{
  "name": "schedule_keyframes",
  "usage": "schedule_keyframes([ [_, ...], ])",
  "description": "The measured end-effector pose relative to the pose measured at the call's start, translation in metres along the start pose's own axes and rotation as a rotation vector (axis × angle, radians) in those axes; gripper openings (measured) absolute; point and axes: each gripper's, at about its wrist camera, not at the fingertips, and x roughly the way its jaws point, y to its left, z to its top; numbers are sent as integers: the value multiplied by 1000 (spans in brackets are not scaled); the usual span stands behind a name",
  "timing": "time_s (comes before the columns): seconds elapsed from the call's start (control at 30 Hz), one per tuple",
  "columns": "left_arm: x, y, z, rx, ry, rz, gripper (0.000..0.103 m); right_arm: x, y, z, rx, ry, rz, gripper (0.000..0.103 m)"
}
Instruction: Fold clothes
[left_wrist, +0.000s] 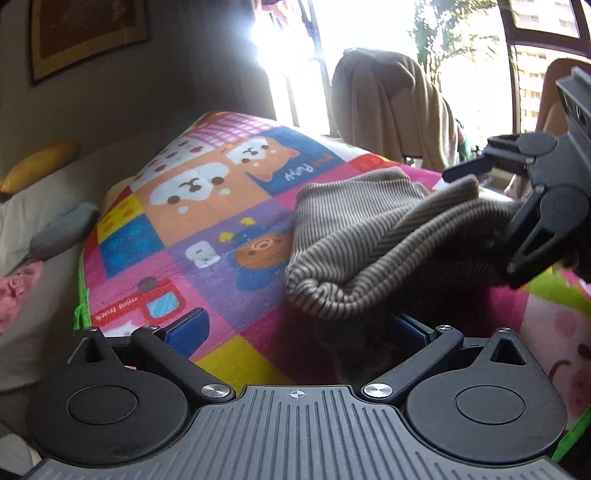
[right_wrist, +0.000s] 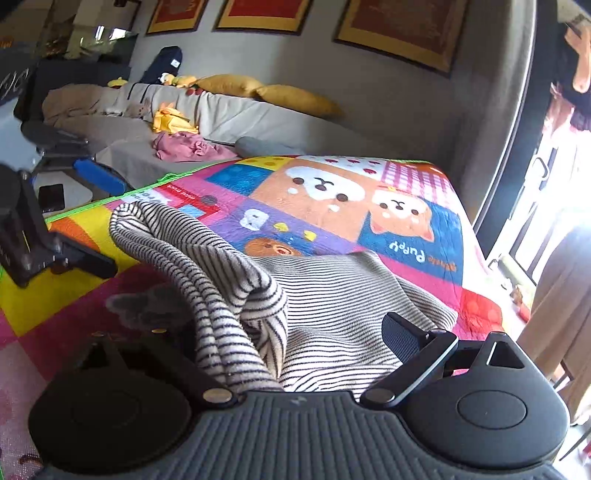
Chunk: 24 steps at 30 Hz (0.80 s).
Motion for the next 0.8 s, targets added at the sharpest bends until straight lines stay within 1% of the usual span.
schedule_keyframes([
  [0.07,7,-4,-2,51,-4,9,103,-1,-3,-2,18,1,9,96],
  [0.13,14,-7,-3,101,-9,17,103,-3,-5,-3,37,1,36,90],
  [0.2,21,-11,-5,152,-13,26,103,-8,-8,-5,64,13,81,78],
  [0.27,23,-14,-4,162,-15,7,103,-9,-9,-5,69,29,123,70],
  [0.3,23,-16,-3,164,-16,-4,100,-10,-9,-5,64,38,141,65],
  [0.33,24,-18,-2,167,-17,-15,88,-10,-8,-4,57,44,153,63],
  [0.37,24,-20,-2,169,-18,-26,80,-10,-8,-3,48,49,163,60],
  [0.4,25,-22,-1,172,-19,-36,67,-9,-8,-2,40,54,172,57],
  [0.43,25,-23,0,174,-21,-47,63,-9,-8,-1,37,61,182,56],
  [0.47,26,-25,1,177,-22,-58,61,-9,-9,0,35,69,193,53],
  [0.53,27,-29,2,182,-24,-80,52,-9,-10,1,24,84,208,49],
  [0.57,27,-30,3,184,-25,-91,50,-10,-10,1,19,92,215,45],
  [0.6,27,-32,3,187,-26,-102,45,-12,-9,1,11,100,222,40],
  [0.63,28,-34,4,189,-27,-113,43,-14,-7,0,3,109,230,38],
  [0.67,28,-36,5,192,-28,-124,42,-17,-6,-1,-6,118,239,35],
  [0.7,29,-37,6,194,-29,-135,42,-21,-3,-2,-21,124,243,34],
  [0.8,16,-51,2,212,-20,-151,40,-36,6,-8,-62,139,244,34],
])
